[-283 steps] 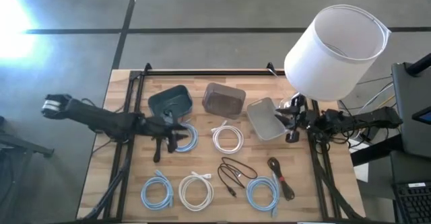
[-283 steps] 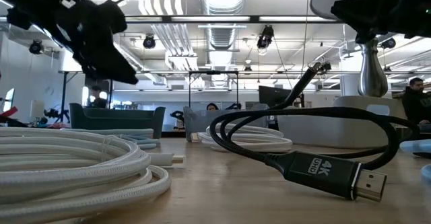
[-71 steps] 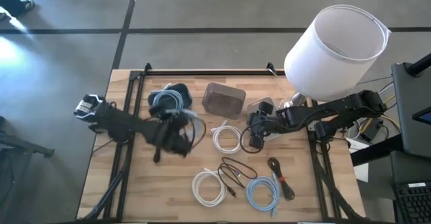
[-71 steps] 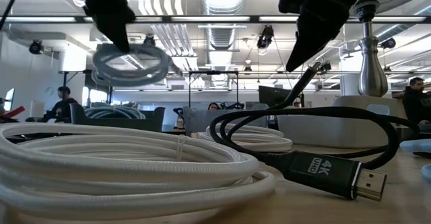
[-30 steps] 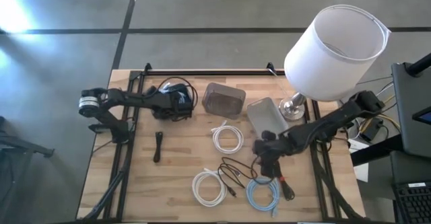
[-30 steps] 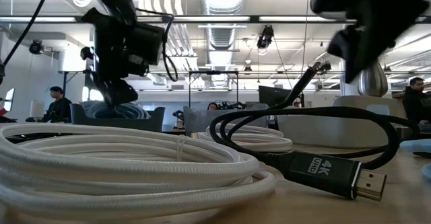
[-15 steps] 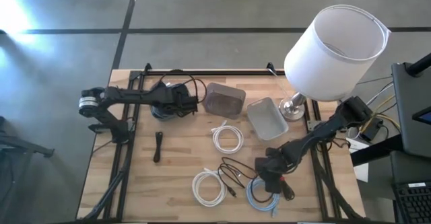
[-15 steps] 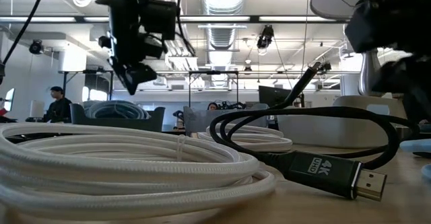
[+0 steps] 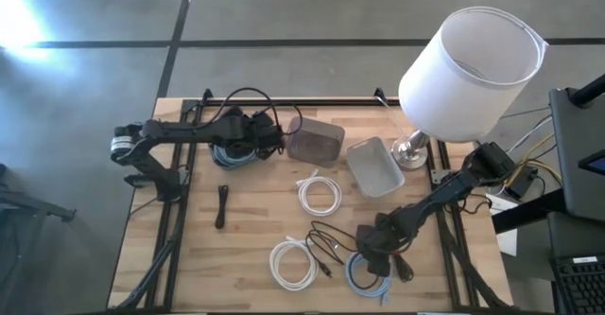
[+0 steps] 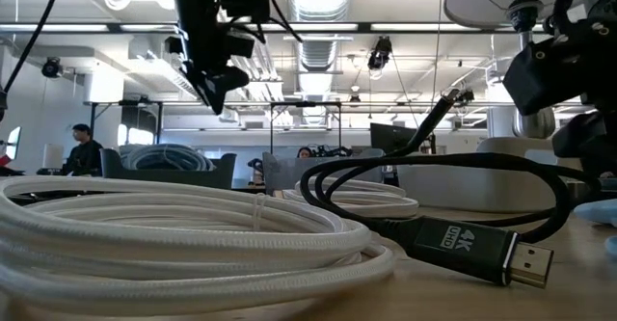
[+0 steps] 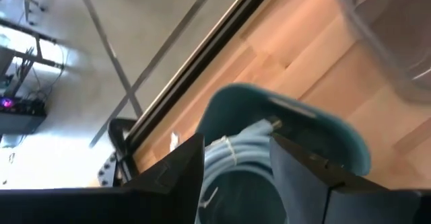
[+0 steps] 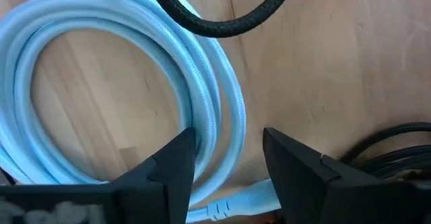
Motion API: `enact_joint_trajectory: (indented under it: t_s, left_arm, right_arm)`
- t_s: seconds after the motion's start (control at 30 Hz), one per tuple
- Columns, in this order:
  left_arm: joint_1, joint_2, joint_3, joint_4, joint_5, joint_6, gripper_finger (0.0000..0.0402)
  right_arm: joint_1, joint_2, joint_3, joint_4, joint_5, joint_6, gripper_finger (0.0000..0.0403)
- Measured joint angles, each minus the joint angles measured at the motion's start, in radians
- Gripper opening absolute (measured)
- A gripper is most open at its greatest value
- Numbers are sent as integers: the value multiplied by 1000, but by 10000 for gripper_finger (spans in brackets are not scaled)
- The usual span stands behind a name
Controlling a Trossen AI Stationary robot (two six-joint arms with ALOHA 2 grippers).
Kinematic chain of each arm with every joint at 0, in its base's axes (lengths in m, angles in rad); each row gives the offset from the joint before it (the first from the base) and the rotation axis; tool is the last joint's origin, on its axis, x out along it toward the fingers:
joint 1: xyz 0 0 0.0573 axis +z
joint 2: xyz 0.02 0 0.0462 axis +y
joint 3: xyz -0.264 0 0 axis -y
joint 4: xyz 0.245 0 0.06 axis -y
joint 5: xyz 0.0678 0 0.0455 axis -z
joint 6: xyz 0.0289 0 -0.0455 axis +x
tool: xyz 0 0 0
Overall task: Pick & Place USB Port
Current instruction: Put the blue HDMI cable into the gray bin
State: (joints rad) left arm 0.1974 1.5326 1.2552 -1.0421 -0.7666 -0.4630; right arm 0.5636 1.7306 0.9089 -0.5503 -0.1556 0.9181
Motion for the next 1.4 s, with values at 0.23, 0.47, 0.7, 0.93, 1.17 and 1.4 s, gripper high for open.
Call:
enact_joint_trajectory:
  t_s: [0.23, 0.47, 0.7, 0.93, 1.17, 1.4]
  left_arm:
    - [0, 0, -9, 100, 0, 63, 172]
    - [-14, 2, -20, 200, 175, 124, 172]
    - [-60, 3, -55, 455, 525, 198, 165]
    - [-148, 4, -126, 825, 783, 173, 156]
    - [-238, 4, -132, 895, 836, 143, 156]
    - [-289, 4, -178, 1049, 829, 117, 154]
  right_arm:
    - [0, -4, 0, 10, 3, 32, 89]
    - [2, -3, 31, 23, -26, -49, 23]
    - [7, -22, 162, -26, -26, -97, 36]
    - [42, -23, 342, -289, 148, -196, 35]
    - [56, -24, 491, -586, 310, -237, 35]
    - [55, -25, 570, -671, 560, -492, 41]
